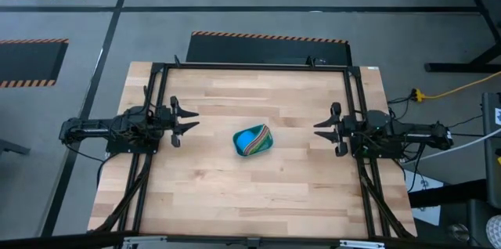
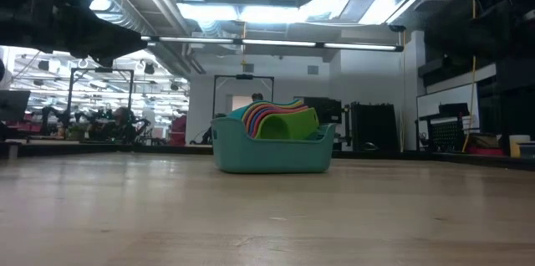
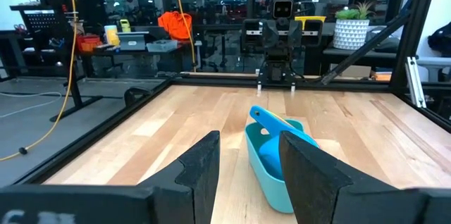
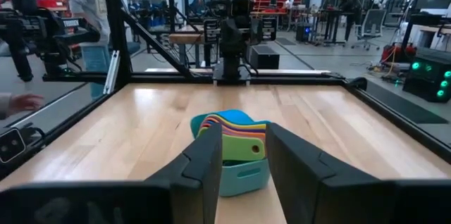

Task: Nest measuring cups in basket
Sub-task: Return to Home Position

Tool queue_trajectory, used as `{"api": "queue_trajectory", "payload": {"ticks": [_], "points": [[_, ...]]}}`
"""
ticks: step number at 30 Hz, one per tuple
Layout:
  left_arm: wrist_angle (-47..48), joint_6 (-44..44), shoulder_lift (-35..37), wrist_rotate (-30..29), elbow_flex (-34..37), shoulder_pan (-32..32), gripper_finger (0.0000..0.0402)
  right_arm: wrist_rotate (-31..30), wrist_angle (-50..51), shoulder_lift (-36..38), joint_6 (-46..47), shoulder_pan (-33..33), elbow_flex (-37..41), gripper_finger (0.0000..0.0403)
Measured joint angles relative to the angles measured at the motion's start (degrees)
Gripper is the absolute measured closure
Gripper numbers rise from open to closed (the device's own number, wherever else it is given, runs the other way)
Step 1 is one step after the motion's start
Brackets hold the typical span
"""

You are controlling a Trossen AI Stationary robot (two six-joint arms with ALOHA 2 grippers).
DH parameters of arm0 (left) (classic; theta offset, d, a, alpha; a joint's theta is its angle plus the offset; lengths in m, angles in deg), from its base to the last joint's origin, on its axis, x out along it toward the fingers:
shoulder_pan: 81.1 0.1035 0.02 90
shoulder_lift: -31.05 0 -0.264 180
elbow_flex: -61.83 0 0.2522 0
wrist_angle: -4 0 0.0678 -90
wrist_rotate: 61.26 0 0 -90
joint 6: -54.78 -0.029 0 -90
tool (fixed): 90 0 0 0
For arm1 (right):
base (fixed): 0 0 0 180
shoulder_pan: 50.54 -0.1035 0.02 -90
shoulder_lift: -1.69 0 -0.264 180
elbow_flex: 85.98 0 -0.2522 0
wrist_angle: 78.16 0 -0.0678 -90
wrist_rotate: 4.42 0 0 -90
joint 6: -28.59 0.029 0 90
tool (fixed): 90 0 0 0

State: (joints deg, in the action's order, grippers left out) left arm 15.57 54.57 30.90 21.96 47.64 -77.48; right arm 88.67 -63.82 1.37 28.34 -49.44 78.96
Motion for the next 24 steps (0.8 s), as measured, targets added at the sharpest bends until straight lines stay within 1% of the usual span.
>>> {"api": "queue_trajectory", "payload": {"ticks": [6,9,18,24], "points": [[0.0,0.0,0.0,0.0,0.0,0.0,0.0262,-0.2,-0.1,0.0,-0.8,0.0,0.0,0.0288],[0.0,0.0,0.0,0.0,0.0,0.0,0.0262,-1.9,-1.8,-0.1,-1.8,0.0,0.9,0.0288],[0.0,0.0,0.0,0.0,0.0,0.0,0.0262,-1.9,-2.0,-0.4,-1.8,0.0,0.9,0.0288],[0.0,0.0,0.0,0.0,0.0,0.0,0.0262,-1.9,-2.0,-0.4,-0.1,0.0,0.9,0.0288]]}}
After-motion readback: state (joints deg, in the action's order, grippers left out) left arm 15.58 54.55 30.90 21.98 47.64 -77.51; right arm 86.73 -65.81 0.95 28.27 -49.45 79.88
